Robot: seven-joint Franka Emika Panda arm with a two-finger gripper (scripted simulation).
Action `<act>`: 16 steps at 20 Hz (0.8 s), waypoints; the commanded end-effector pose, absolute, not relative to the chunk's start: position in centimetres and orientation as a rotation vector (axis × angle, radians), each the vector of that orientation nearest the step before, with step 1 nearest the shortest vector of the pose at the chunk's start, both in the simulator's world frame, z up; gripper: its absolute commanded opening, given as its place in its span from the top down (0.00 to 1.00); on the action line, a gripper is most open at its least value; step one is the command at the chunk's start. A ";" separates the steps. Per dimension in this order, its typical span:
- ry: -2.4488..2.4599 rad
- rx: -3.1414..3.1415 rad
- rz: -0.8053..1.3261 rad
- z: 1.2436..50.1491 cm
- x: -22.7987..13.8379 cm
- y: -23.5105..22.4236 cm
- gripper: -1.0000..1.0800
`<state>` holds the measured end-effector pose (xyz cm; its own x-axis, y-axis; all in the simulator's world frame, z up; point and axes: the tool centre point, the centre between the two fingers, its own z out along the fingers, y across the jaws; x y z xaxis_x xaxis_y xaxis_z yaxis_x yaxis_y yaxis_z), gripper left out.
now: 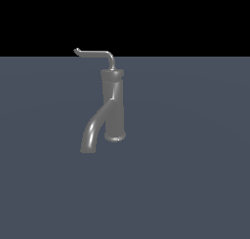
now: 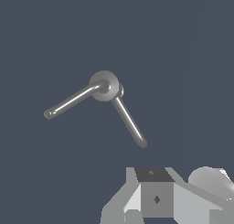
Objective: Turn on the faucet by rotating a designated handle.
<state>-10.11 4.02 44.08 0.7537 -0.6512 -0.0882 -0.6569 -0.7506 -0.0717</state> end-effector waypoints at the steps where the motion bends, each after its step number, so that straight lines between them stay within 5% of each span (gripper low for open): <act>1: 1.155 -2.815 0.096 43.5 -9.0 4.4 1.00; 16: 1.667 -2.577 0.119 39.1 -2.9 6.9 1.00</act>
